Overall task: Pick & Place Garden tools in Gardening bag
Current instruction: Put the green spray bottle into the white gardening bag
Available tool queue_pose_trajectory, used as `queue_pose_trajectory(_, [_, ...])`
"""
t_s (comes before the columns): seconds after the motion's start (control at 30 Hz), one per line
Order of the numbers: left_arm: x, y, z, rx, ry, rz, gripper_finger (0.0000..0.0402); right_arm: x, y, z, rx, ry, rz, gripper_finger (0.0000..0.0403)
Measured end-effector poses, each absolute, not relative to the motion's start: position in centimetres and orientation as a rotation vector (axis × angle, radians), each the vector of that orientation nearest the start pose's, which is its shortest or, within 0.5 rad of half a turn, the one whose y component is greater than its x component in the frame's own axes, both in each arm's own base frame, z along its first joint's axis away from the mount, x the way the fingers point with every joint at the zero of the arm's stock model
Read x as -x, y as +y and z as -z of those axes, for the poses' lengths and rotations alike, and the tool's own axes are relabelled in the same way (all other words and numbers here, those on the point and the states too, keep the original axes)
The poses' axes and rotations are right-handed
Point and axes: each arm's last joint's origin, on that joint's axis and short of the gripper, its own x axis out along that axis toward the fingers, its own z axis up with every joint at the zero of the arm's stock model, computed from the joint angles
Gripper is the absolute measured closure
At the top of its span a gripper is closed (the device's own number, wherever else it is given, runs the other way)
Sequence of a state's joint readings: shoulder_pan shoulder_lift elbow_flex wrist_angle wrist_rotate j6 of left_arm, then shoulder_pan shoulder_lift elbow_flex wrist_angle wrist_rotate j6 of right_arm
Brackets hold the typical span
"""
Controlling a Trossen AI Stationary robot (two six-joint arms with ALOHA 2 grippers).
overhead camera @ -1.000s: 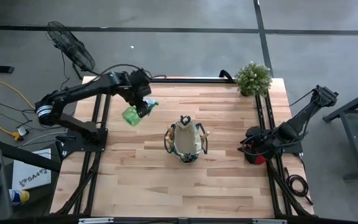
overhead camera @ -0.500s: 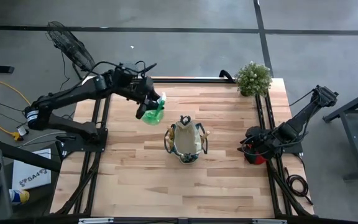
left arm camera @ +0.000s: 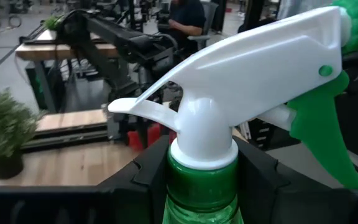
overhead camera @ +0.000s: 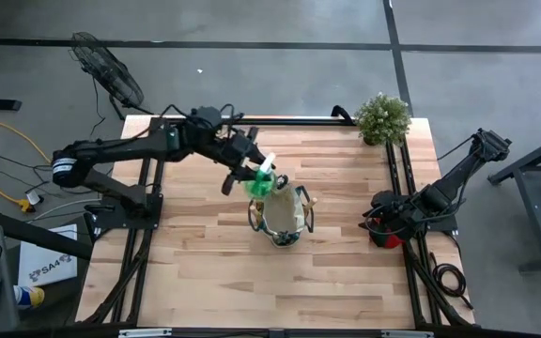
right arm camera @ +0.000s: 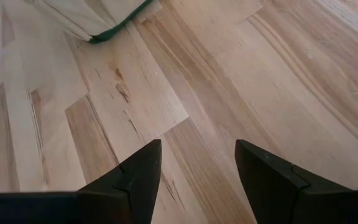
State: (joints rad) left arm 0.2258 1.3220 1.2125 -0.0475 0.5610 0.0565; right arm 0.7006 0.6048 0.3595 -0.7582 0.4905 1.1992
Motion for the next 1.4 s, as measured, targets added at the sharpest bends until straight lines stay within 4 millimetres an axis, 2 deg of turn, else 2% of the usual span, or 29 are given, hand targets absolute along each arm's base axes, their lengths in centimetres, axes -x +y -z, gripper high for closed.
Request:
queue_pose_trajectory(0.33, [-33.0,3.6,-35.5,-0.011,0.108,0.408,0.0269,-8.9,5.8,-17.4,-0.565,0.794,0.310,0.0206])
queue_pose_trajectory(0.7, [-35.7,3.3,-32.4,0.017,0.190,0.259,0.0269,-8.9,5.8,-17.4,-0.565,0.794,0.310,0.0206])
queue_pose_trajectory(1.1, [-36.6,2.8,-30.6,0.173,0.287,0.190,0.0269,-9.0,5.8,-17.4,-0.567,0.791,0.308,0.0206])
queue_pose_trajectory(1.4, [-36.3,3.0,-28.9,0.401,0.328,0.093,0.0269,-9.0,5.8,-17.4,-0.567,0.791,0.308,0.0206])
